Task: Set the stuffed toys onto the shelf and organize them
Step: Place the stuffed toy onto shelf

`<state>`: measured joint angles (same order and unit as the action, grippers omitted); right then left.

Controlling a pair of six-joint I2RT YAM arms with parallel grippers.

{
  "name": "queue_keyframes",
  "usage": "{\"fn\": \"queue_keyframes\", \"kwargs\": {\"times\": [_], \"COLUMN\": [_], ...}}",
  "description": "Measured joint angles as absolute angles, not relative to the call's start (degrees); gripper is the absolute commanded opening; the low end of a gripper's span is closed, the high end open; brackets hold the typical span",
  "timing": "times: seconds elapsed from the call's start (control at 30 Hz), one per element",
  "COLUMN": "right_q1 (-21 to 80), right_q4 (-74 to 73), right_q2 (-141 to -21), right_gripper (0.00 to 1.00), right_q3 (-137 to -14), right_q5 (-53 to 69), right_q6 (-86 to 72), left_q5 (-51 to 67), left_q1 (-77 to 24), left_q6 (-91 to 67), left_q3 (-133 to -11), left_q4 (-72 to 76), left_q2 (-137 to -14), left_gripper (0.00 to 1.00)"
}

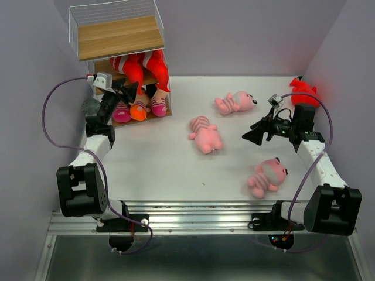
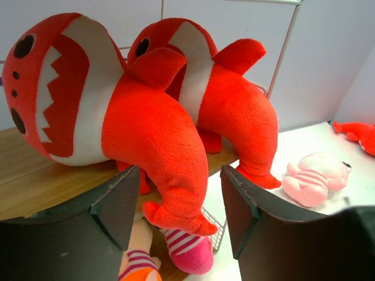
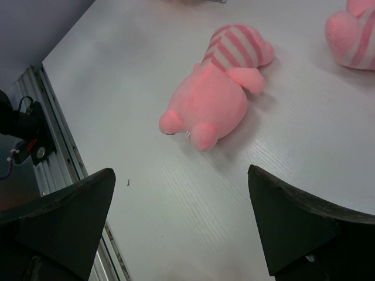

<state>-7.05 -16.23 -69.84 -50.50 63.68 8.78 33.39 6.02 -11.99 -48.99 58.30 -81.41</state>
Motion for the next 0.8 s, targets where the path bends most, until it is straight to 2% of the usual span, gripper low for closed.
{"fn": "queue_keyframes", "kwargs": {"times": [0.1, 0.2, 0.23, 0.3, 0.37, 0.67, 0.8], "right_q1": [-7.0, -7.0, -7.0, -7.0, -7.0, -7.0, -7.0], "right_q4": [-16.2, -16.2, -16.2, -16.2, -16.2, -16.2, -16.3], "right_q2": [-69.8, -69.8, -69.8, -69.8, -69.8, -69.8, -69.8], "right_gripper": [1.00, 1.00, 1.00, 1.00, 1.00, 1.00, 1.00], "right_q3": [-50.5, -50.5, -50.5, -50.5, -50.5, -50.5, -50.5], "right_q5": [63.7, 63.7, 63.7, 63.7, 63.7, 63.7, 63.4], "right_q6": [8.8, 8.8, 8.8, 8.8, 8.8, 8.8, 9.1], "left_q5": [32.7, 32.2, 32.0, 31.4, 30.8, 26.5, 22.7], "left_q1": [6.0, 6.1, 6.1, 6.1, 6.1, 6.2, 6.3], "left_q6": [-12.0, -11.9, -11.9, -11.9, -12.0, -12.0, -13.7], "left_q3": [-48.1, -47.5, -47.5, -47.3, -47.1, -44.4, -44.7], "left_q4": [57.5, 56.9, 56.6, 56.1, 55.4, 47.0, 35.2], "left_q2": [-80.2, -79.1, -78.7, -77.8, -76.5, -63.4, -55.3], "left_gripper": [0.76, 0.77, 0.83, 0.84, 0.89, 0.93, 0.93]}}
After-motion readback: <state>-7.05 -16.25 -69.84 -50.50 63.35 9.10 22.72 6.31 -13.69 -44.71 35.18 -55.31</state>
